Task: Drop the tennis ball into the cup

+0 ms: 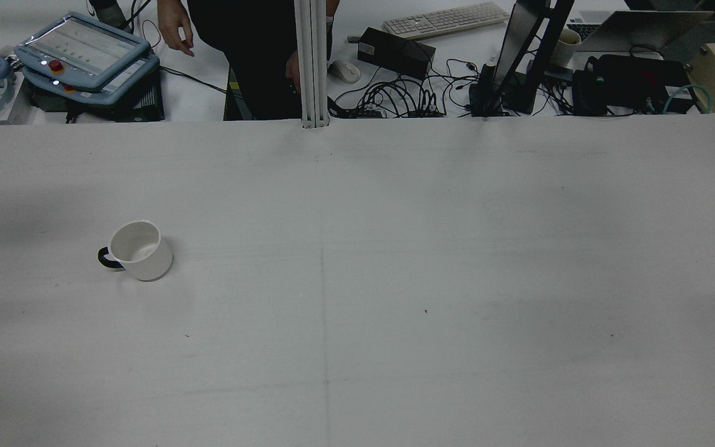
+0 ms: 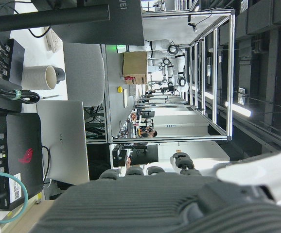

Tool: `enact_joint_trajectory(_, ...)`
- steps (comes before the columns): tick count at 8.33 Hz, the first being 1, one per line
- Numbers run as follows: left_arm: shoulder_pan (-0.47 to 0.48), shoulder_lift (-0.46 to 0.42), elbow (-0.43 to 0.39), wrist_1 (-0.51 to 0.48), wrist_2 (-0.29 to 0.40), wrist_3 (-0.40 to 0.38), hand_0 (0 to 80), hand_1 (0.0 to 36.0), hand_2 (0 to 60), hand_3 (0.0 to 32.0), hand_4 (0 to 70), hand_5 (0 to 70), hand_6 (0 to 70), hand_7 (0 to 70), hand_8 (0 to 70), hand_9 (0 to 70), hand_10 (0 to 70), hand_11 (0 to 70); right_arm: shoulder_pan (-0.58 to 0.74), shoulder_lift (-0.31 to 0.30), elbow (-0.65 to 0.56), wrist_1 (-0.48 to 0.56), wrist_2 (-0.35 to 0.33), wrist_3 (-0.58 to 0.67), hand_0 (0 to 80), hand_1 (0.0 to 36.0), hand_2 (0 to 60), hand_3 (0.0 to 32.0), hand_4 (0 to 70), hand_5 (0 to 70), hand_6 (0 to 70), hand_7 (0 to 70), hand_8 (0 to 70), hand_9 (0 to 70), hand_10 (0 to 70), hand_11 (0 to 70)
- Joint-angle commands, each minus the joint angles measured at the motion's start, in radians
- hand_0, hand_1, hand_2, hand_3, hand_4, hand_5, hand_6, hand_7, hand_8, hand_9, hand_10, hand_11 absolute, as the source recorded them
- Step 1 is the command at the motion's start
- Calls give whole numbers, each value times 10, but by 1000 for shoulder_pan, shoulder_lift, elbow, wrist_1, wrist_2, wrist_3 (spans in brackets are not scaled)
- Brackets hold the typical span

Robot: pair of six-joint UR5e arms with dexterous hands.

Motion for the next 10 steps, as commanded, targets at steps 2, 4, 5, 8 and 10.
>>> enact_joint_trajectory(2,232,-154,-13,121,-11,-4,596,360,600,0,700,636,700,700,700,700,700,700,0,0,0,0,0,0,0,0,0,0,0,0,0,0,0,0,0,0)
enact_joint_trajectory(4,348,-199,-2,151,-20,-3,595,360,600,0,700,575,700,700,700,700,693,700,0,0,0,0,1,0,0,0,0,0,0,0,0,0,0,0,0,0)
enact_joint_trajectory(5,382,-199,0,157,-43,-1,595,360,600,0,700,513,700,700,700,700,688,700,0,0,0,0,0,0,0,0,0,0,0,0,0,0,0,0,0,0)
enact_joint_trajectory(8,431,-202,6,157,-69,-3,595,360,600,0,700,700,700,700,700,700,673,700,0,0,0,0,0,0,0,0,0,0,0,0,0,0,0,0,0,0)
enact_joint_trajectory(10,429,-205,27,154,-67,-4,595,360,600,0,700,694,700,700,700,700,663,700,0,0,0,0,0,0,0,0,0,0,0,0,0,0,0,0,0,0)
